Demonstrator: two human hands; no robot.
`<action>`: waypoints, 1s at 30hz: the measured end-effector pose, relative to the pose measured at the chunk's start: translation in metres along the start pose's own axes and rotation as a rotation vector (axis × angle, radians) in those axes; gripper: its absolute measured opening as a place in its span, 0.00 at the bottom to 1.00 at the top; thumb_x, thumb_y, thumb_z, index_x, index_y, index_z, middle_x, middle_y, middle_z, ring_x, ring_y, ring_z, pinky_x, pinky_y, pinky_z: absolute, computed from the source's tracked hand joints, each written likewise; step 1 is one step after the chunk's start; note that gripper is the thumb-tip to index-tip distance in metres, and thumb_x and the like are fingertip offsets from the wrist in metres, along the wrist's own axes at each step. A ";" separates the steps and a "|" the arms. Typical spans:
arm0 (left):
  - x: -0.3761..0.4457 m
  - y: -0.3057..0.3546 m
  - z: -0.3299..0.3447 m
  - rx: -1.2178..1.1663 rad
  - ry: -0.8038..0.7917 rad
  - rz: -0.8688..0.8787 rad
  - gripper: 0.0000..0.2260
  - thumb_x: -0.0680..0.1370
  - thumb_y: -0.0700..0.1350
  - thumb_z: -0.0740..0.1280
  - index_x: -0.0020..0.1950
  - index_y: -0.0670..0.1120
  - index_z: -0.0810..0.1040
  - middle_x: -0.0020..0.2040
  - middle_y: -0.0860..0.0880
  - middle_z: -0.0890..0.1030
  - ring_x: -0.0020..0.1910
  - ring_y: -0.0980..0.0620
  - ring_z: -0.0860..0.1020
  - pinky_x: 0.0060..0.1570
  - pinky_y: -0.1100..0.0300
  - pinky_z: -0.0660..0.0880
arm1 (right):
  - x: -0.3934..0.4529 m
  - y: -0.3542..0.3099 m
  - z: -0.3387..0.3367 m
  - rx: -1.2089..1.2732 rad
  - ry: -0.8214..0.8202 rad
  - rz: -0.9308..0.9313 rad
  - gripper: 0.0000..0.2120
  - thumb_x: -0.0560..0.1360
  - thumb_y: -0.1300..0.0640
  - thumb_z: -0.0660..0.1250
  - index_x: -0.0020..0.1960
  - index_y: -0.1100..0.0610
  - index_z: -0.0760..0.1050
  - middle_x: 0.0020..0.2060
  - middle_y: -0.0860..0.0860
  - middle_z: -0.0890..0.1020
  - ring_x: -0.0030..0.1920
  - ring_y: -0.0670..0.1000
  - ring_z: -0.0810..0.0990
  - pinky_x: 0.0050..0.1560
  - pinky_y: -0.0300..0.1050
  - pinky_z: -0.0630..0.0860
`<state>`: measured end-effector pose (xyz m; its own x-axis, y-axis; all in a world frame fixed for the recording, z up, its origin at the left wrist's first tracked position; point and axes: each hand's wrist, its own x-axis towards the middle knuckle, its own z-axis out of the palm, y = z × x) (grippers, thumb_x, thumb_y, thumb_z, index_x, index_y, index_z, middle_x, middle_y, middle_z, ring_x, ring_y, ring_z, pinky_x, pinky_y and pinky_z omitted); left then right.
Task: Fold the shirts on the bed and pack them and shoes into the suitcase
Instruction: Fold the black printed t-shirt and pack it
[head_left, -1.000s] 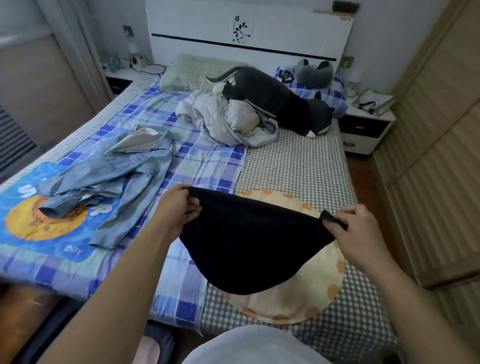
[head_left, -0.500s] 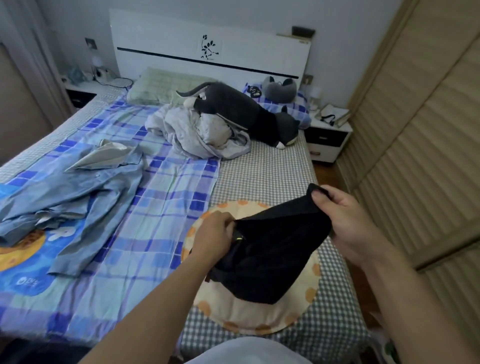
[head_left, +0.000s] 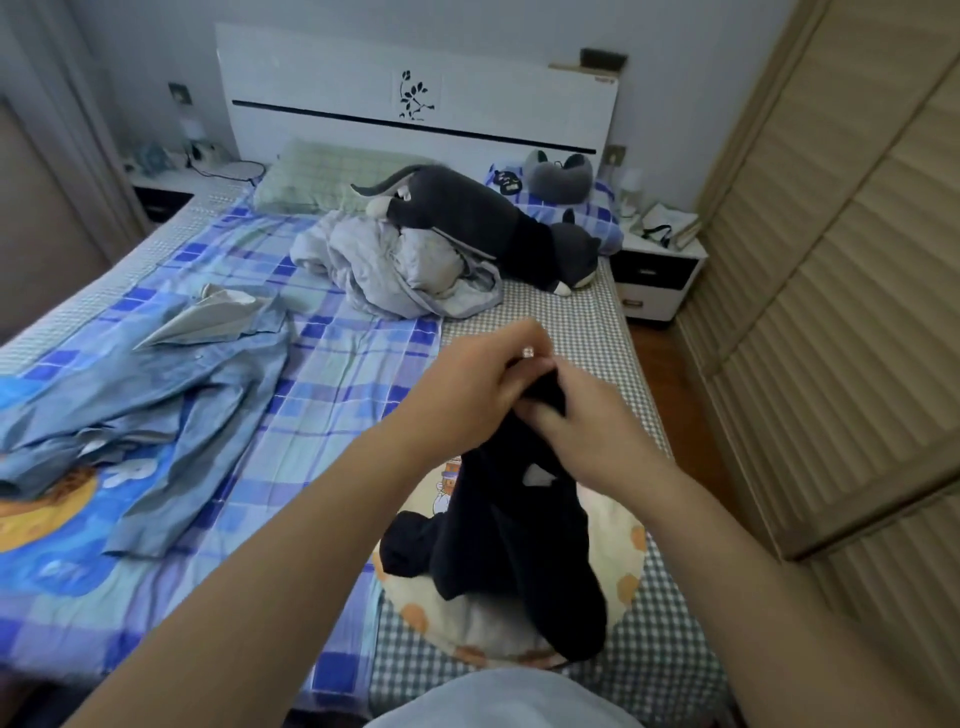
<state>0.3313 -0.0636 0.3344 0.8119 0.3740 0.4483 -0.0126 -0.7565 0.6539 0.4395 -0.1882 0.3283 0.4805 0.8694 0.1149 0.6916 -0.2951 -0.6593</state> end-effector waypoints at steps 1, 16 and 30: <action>-0.007 -0.005 -0.001 -0.036 0.028 -0.071 0.07 0.79 0.46 0.71 0.54 0.50 0.76 0.37 0.52 0.77 0.36 0.55 0.74 0.40 0.61 0.70 | 0.005 -0.003 -0.001 -0.039 0.065 -0.018 0.06 0.80 0.53 0.66 0.55 0.50 0.79 0.45 0.45 0.83 0.46 0.47 0.80 0.45 0.46 0.75; 0.023 -0.097 -0.102 0.457 0.488 -0.568 0.13 0.74 0.35 0.63 0.54 0.47 0.82 0.54 0.42 0.76 0.53 0.39 0.77 0.47 0.52 0.68 | 0.137 0.012 -0.111 0.349 0.605 0.111 0.10 0.83 0.56 0.61 0.53 0.52 0.81 0.48 0.50 0.83 0.52 0.54 0.81 0.52 0.46 0.77; -0.067 -0.211 -0.111 0.158 0.598 -1.327 0.18 0.81 0.40 0.63 0.69 0.38 0.75 0.66 0.37 0.78 0.64 0.36 0.78 0.57 0.48 0.79 | 0.026 0.150 -0.083 0.350 1.064 0.793 0.13 0.84 0.60 0.55 0.59 0.58 0.78 0.52 0.56 0.78 0.51 0.58 0.78 0.50 0.46 0.71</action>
<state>0.2151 0.1307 0.2338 -0.1820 0.9606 -0.2101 0.6302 0.2780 0.7250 0.6005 -0.2429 0.2941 0.9674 -0.2519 0.0270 -0.0551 -0.3131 -0.9481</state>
